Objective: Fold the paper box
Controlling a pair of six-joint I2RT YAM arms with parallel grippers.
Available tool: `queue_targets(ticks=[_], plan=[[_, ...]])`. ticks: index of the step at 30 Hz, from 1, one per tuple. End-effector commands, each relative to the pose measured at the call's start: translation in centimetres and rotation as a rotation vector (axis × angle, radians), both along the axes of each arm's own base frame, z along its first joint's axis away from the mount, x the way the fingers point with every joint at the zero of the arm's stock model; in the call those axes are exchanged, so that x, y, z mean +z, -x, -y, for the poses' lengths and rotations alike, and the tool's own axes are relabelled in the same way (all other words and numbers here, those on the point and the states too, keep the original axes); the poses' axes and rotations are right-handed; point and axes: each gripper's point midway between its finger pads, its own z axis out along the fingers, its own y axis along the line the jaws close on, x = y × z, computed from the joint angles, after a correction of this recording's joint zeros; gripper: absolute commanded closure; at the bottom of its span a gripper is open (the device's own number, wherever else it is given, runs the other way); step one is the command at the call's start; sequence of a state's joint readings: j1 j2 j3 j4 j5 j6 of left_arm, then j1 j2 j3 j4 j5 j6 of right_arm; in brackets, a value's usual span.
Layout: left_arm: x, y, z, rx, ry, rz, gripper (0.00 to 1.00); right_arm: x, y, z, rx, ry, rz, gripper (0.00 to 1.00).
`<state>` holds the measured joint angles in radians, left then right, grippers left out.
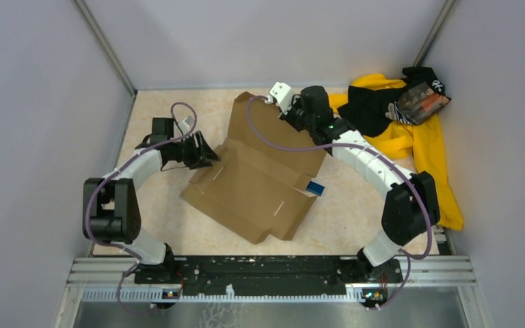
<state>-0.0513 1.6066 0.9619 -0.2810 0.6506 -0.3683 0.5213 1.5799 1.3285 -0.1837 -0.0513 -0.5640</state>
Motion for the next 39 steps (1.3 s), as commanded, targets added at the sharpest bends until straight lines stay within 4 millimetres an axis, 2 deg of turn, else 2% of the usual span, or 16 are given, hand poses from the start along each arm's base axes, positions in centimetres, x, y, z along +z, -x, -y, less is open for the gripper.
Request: queue_targets(ticks=[1,4,8,12,13,14,15,19,25,28,31,39], plan=[[4.6,-0.7,0.0,-0.011,-0.015,0.130,0.40,3.9,-1.2,-1.7,0.025,-0.098,0.093,1.00],[6.5,-0.9,-0.4,0.009,-0.041,0.152,0.35,5.2,-2.8,-1.6,-0.058,-0.167,0.079,1.00],[8.8,-0.8,-1.5,0.053,-0.103,0.195,0.30,5.5,-4.4,0.0,-0.171,-0.255,-0.026,1.00],[10.9,-0.3,-2.7,0.115,-0.155,0.241,0.21,3.4,-4.9,3.5,-0.299,-0.331,-0.160,1.00],[11.1,-0.1,-3.1,0.129,-0.169,0.241,0.08,2.7,-5.0,4.5,-0.333,-0.352,-0.191,1.00],[11.2,0.2,-3.4,0.140,-0.184,0.243,0.02,1.7,-4.9,5.4,-0.357,-0.367,-0.232,1.00],[11.2,0.4,-3.7,0.154,-0.202,0.240,0.01,0.9,-4.8,6.3,-0.377,-0.381,-0.263,1.00],[9.8,1.3,-5.3,0.219,-0.274,0.204,0.01,-2.3,-3.7,8.8,-0.437,-0.388,-0.348,1.00],[6.3,1.8,-6.6,0.290,-0.327,0.134,0.01,-6.6,-1.8,9.9,-0.476,-0.367,-0.463,1.00],[4.5,1.8,-6.9,0.316,-0.333,0.106,0.01,-8.3,-1.0,10.3,-0.491,-0.381,-0.511,1.00],[2.8,1.8,-8.2,0.371,-0.393,0.080,0.01,-9.7,-0.5,10.7,-0.516,-0.413,-0.566,1.00],[1.0,2.2,-11.0,0.482,-0.512,0.062,0.01,-13.4,0.3,12.5,-0.591,-0.441,-0.655,1.00]])
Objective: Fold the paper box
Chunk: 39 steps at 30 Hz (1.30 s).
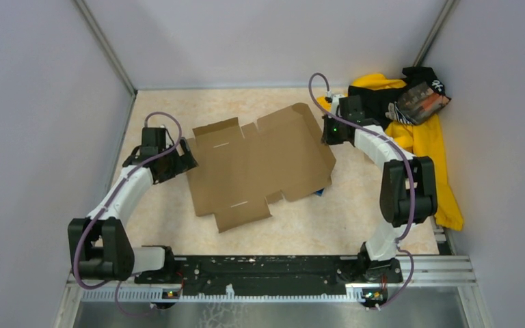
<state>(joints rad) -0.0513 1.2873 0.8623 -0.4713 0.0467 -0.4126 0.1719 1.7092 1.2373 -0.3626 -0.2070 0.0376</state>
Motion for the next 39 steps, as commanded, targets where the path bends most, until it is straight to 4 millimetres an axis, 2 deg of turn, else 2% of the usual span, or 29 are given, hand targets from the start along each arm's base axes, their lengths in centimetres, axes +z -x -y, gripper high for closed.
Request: queue_targets(ticks=[1,5,9,13,16,19,23,31,35,39], plan=[[-0.5,-0.5,-1.7,0.081,-0.078,0.014,0.01,-0.9,-0.2,0.8,-0.043,-0.047,-0.020,1.00],[-1.8,-0.1,-1.6,0.093,-0.067,-0.030,0.01,-2.1,0.1,1.3,-0.059,-0.067,-0.043,1.00],[-3.0,-0.5,-0.6,0.107,-0.001,-0.032,0.01,-3.2,0.3,1.4,-0.075,-0.086,-0.073,1.00],[-5.2,-0.3,0.7,0.116,0.073,-0.084,0.01,-4.8,0.8,1.7,-0.094,-0.076,-0.127,1.00],[-6.1,-0.1,0.1,0.139,0.034,-0.087,0.01,-5.0,1.0,2.0,-0.107,-0.062,-0.128,1.00],[-6.4,-0.2,-0.2,0.154,0.012,-0.074,0.01,-4.6,0.9,2.5,-0.128,-0.048,-0.105,1.00],[-7.2,-0.5,0.4,0.160,0.036,-0.085,0.01,-5.3,0.9,2.4,-0.123,-0.056,-0.125,1.00],[-7.9,-0.8,0.2,0.181,0.029,-0.069,0.01,-5.9,1.3,2.4,-0.117,-0.051,-0.137,1.00],[-8.6,-0.8,1.1,0.165,0.080,-0.069,0.01,-5.8,1.3,2.3,-0.114,-0.055,-0.138,1.00],[-8.2,-0.9,3.1,0.120,0.199,-0.012,0.01,-5.8,1.3,2.2,-0.113,-0.059,-0.137,1.00]])
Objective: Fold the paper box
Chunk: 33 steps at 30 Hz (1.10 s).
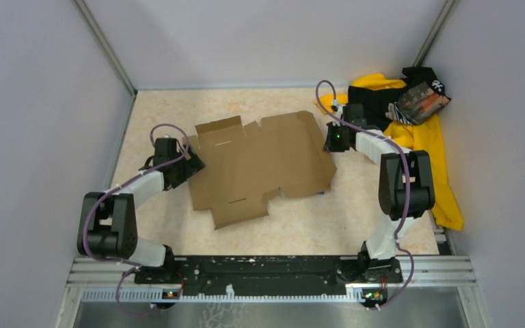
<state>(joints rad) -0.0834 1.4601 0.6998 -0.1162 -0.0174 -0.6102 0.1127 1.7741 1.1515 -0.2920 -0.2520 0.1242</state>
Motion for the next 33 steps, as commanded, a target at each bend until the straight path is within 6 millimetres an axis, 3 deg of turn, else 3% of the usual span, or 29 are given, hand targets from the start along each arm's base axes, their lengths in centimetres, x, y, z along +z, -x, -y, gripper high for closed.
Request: queue_targets(ticks=[1,11,23,29,33], plan=[[-1.5,1.4,2.6,-0.049,0.143,-0.006,0.01,-1.1,0.5,0.7,-0.018,0.015,-0.028,1.00],[1.0,1.4,3.4,-0.063,0.195,0.082,0.02,-1.1,0.5,0.5,-0.011,0.004,-0.027,1.00],[2.7,0.8,3.7,-0.081,0.211,0.131,0.27,-1.3,0.6,0.3,-0.006,-0.006,-0.031,1.00],[3.0,0.8,3.7,-0.086,0.209,0.145,0.33,-1.3,0.6,0.2,-0.005,-0.011,-0.030,1.00],[3.7,0.6,4.1,-0.102,0.223,0.172,0.49,-1.4,0.6,0.2,-0.005,-0.012,-0.030,1.00]])
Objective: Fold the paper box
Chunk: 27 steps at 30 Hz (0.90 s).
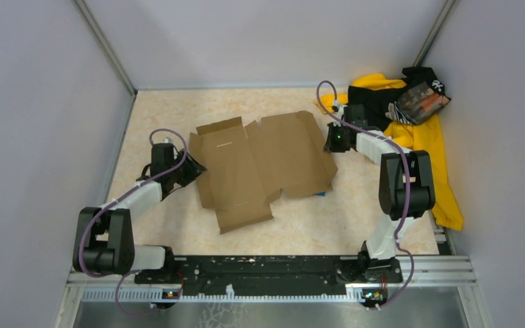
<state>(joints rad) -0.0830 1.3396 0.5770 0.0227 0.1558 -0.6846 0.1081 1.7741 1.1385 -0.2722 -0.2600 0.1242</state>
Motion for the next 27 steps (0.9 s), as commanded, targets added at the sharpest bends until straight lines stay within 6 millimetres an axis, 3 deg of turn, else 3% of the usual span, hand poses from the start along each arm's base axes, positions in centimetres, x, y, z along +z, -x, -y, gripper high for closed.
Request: queue_targets(ticks=[1,3,10,13,16,19,22,27], plan=[[1.8,-0.5,1.0,-0.036,0.037,0.059,0.56,-1.2,0.6,0.1,-0.004,-0.007,-0.035,1.00],[1.5,-0.5,1.1,-0.044,0.038,0.047,0.68,-1.3,0.6,0.0,-0.004,-0.010,-0.037,1.00],[-1.9,0.0,0.9,-0.092,-0.014,-0.120,0.89,-1.1,0.6,-0.1,-0.003,-0.017,-0.033,1.00],[-3.3,0.0,1.0,-0.142,-0.043,-0.203,0.90,-0.7,0.4,-0.1,-0.003,-0.021,-0.027,1.00],[-4.0,-0.2,0.7,-0.168,-0.089,-0.251,0.83,-0.4,0.3,-0.2,-0.002,-0.025,-0.022,1.00],[-4.1,-0.1,0.3,-0.164,-0.138,-0.260,0.85,-0.2,0.2,-0.3,-0.001,-0.027,-0.018,1.00],[-3.7,-0.2,-0.1,-0.155,-0.194,-0.257,1.00,-0.2,0.2,-0.3,0.000,-0.031,-0.020,1.00],[-1.6,-1.2,-0.9,-0.147,-0.373,-0.254,1.00,1.1,0.0,-0.4,-0.004,-0.038,0.002,1.00]])
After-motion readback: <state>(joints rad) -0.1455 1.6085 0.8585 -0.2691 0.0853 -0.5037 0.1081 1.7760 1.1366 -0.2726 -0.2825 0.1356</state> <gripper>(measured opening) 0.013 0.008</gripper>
